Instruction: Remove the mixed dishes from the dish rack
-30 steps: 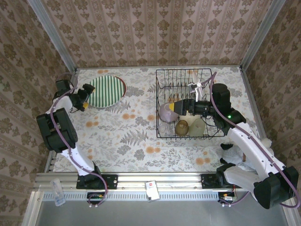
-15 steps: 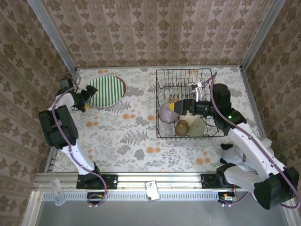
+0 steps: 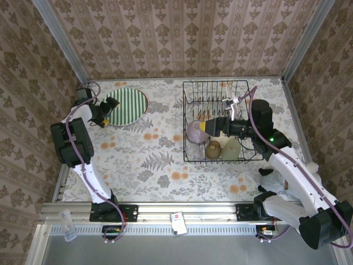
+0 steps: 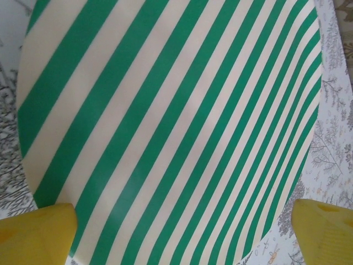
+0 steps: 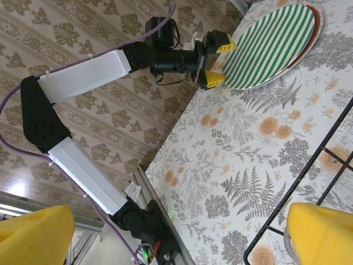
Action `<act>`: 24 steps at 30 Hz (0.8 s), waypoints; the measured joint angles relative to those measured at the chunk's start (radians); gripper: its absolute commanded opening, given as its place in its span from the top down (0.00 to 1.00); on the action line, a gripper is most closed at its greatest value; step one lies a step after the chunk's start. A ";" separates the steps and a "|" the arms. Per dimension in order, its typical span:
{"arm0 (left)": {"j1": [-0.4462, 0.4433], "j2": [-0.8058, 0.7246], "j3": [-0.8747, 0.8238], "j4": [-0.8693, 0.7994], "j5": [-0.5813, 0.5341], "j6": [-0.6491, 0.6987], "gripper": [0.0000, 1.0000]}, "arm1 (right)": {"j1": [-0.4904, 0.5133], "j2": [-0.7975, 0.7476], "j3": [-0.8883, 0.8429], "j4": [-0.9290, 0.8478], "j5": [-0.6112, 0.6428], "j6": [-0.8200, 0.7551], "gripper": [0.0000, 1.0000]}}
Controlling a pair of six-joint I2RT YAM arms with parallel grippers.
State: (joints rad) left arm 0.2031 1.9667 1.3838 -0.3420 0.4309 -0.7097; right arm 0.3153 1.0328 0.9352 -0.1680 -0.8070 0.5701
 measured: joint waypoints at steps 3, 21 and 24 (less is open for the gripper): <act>-0.006 0.002 0.000 0.012 0.003 -0.002 0.00 | 0.000 -0.003 -0.002 -0.009 0.009 -0.003 0.00; 0.023 -0.298 -0.161 -0.076 -0.077 0.047 0.00 | 0.002 -0.064 0.039 -0.179 0.261 -0.079 0.00; 0.027 -0.395 -0.163 -0.092 -0.071 0.073 0.00 | 0.002 -0.073 0.058 -0.204 0.327 -0.090 0.00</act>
State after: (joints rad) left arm 0.2298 1.5715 1.2209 -0.4343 0.3595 -0.6365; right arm 0.3172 0.9596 0.9936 -0.3725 -0.4801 0.4805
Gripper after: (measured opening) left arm 0.997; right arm 0.999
